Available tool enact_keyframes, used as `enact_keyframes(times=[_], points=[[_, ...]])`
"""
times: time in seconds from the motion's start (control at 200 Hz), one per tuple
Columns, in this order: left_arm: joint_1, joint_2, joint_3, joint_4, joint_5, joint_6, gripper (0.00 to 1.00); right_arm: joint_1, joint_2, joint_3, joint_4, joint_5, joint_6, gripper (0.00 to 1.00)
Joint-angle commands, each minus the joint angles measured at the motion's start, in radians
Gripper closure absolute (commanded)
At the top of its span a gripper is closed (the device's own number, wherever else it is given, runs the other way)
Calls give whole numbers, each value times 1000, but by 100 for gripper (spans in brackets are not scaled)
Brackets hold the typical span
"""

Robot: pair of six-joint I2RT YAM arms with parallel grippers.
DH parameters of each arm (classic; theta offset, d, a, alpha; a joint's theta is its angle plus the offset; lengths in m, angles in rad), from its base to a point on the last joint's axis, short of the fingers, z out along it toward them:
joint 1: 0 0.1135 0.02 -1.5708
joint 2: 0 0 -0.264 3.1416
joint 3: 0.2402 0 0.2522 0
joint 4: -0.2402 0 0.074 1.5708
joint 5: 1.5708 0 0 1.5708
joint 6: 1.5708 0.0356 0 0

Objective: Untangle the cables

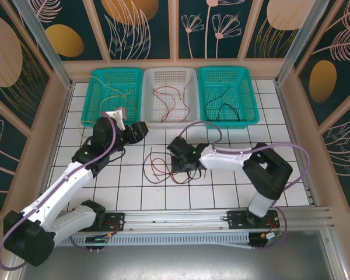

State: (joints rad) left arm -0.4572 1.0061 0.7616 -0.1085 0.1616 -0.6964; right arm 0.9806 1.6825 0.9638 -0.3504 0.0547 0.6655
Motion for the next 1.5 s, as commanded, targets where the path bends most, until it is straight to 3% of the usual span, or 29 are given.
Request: enact_keyframes(times=[0.0, 0.075, 0.2, 0.35, 0.475, 0.706, 0.906, 1.497], points=[[-1, 19, 2, 18, 28, 0, 41, -1, -80, -2, -123, 106, -8, 67], [-1, 25, 2, 27, 36, -8, 41, -19, -124, 15, -116, 117, 3, 56], [-1, 21, 3, 30, 40, -15, 41, -65, -161, 40, -73, 111, 30, 52], [-1, 8, -5, 21, 35, -10, 42, -146, -127, 50, -59, 98, 103, 66], [-1, 1, -10, 16, 35, -6, 42, -178, -86, 71, -110, 139, 163, 69], [-1, 8, -12, 24, 50, 5, 42, -216, -79, 40, -128, 132, 226, 57], [-1, 9, -12, 35, 63, 0, 43, -252, -49, -16, -12, 91, 174, 68], [-1, 5, 5, 27, 77, 7, 44, -278, 31, -50, 110, 46, 104, 70]])
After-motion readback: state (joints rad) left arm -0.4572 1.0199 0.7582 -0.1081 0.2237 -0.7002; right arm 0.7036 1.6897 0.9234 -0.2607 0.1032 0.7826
